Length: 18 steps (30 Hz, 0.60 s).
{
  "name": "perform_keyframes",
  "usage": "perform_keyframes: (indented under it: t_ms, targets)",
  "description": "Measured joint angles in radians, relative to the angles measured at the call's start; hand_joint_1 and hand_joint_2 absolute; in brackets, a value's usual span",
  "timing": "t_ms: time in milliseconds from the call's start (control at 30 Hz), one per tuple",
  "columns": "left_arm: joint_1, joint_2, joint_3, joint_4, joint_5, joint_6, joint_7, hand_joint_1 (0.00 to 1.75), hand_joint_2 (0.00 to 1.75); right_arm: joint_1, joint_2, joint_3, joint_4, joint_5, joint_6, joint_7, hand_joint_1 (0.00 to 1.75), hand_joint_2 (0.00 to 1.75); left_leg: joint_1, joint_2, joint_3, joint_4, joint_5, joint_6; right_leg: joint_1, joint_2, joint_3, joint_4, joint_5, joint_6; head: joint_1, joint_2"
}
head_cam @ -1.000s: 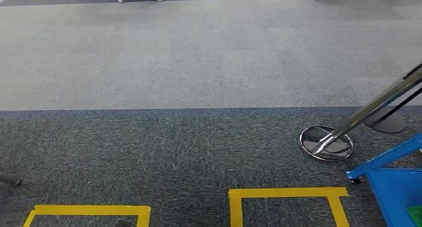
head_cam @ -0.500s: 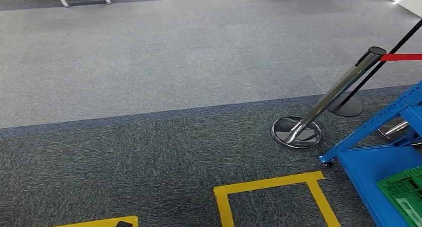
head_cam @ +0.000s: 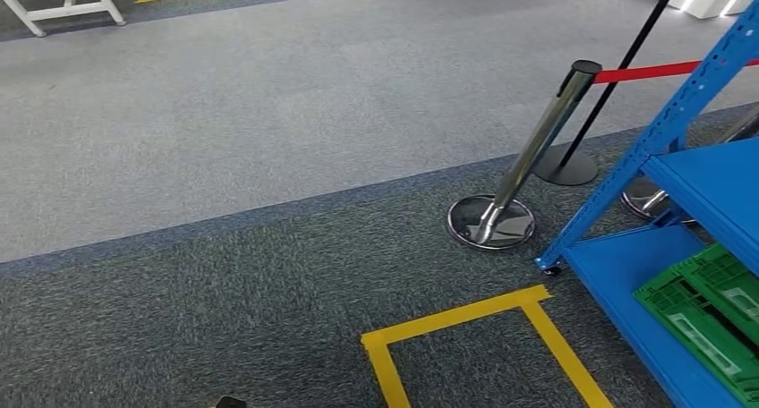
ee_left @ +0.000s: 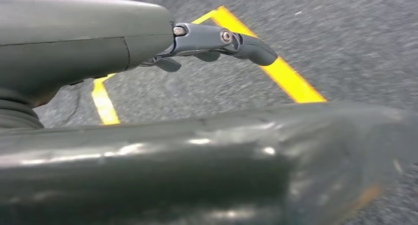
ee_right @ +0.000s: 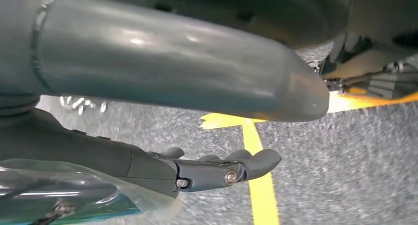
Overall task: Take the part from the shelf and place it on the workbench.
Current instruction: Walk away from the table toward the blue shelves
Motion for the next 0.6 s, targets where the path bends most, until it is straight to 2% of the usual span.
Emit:
perform_keyframes:
  t_ms: [67,100,133,167,200,233,300,333,367,433,500,567,600]
  targets:
    - [0.002,0.0,0.0,0.0,-0.003,0.0,0.0,0.0,0.0,-0.001,0.0,-0.001,0.0,0.0,0.0,0.0,0.0,0.0,0.002,-0.038,-0.053,0.121,-0.069,-0.004,0.0,0.017,0.0,-0.001,0.002,-0.009,-0.004,0.0]
    - [0.003,0.0,0.0,0.0,-0.004,0.0,0.001,0.0,0.0,-0.002,0.0,-0.001,0.0,0.0,0.0,0.0,0.0,0.0,0.002,-0.045,-0.087,0.196,-0.101,-0.004,0.002,0.028,-0.001,-0.001,0.003,-0.011,-0.004,0.0]
    - [0.005,-0.001,0.0,0.0,-0.004,0.0,0.001,0.0,0.0,-0.002,0.0,-0.001,0.0,-0.001,0.0,0.0,0.0,0.0,0.002,-0.048,-0.113,0.252,-0.118,-0.002,0.004,0.039,-0.001,0.0,0.003,-0.013,-0.005,0.0]
    - [0.006,-0.001,0.0,0.001,-0.004,0.0,0.002,0.0,0.0,-0.001,0.0,-0.001,0.0,-0.001,0.0,0.0,0.0,0.0,0.002,-0.049,-0.124,0.272,-0.113,0.0,0.006,0.051,-0.001,0.0,0.004,-0.013,-0.005,0.0]
    - [0.006,-0.001,0.0,0.001,-0.004,0.0,0.003,0.0,0.0,0.0,0.0,-0.001,0.0,0.0,0.0,0.0,0.0,0.0,0.002,-0.052,-0.115,0.249,-0.087,0.004,0.007,0.063,0.001,0.0,0.004,-0.013,-0.005,0.0]
    - [0.007,-0.001,0.0,0.001,-0.004,0.0,0.003,0.0,0.0,0.001,0.0,-0.001,0.0,0.0,0.0,0.0,0.0,0.0,0.001,-0.06,-0.089,0.188,-0.046,0.01,0.008,0.075,0.002,0.0,0.004,-0.013,-0.005,0.0]
    - [0.007,-0.001,0.0,0.001,-0.005,0.001,0.004,0.0,0.0,0.0,0.001,-0.002,0.0,0.0,0.001,0.0,0.0,0.0,0.001,-0.104,-0.029,0.045,0.022,0.023,0.009,0.097,0.002,0.001,0.005,-0.011,-0.004,0.0]
    - [0.007,-0.002,0.0,0.001,-0.005,0.002,0.004,0.0,0.0,-0.001,0.001,-0.002,0.0,0.0,0.002,-0.001,0.0,0.0,0.001,-0.124,-0.011,-0.001,0.035,0.027,0.008,0.106,-0.002,0.003,0.007,-0.007,-0.005,0.0]
    - [0.007,-0.002,0.0,0.002,-0.006,0.003,0.004,0.0,0.0,-0.001,0.002,-0.003,0.0,0.0,0.002,-0.002,0.0,0.0,0.0,-0.136,-0.004,-0.022,0.037,0.028,0.007,0.115,-0.006,0.003,0.009,-0.001,-0.004,0.0]
    - [0.006,-0.003,0.0,0.002,-0.009,0.004,0.003,0.0,0.0,0.001,0.002,-0.003,0.0,0.002,0.003,-0.003,0.0,0.0,0.0,-0.123,-0.001,-0.034,0.039,0.031,0.003,0.13,-0.015,0.001,0.014,0.012,-0.005,0.0]
    - [0.005,-0.006,0.001,0.002,-0.013,0.005,0.002,0.0,0.0,0.003,0.002,-0.004,0.0,0.003,0.002,-0.002,0.0,0.0,0.002,-0.101,0.004,-0.05,0.048,0.04,0.004,0.099,-0.032,0.023,-0.004,0.024,-0.001,0.0]
    - [0.005,-0.009,0.001,0.002,-0.017,0.006,0.001,0.0,0.0,0.0,0.002,-0.004,0.0,0.003,0.002,-0.002,0.0,0.0,0.002,-0.075,0.006,-0.059,0.053,0.045,0.005,0.049,-0.081,0.118,-0.06,0.032,0.006,0.0]
    - [0.007,-0.009,0.001,0.002,-0.018,0.006,0.001,0.0,0.0,0.0,0.002,-0.004,0.0,0.003,0.002,-0.002,0.0,0.0,0.001,-0.061,0.006,-0.059,0.053,0.047,0.003,0.037,-0.114,0.186,-0.091,0.036,0.008,0.0]
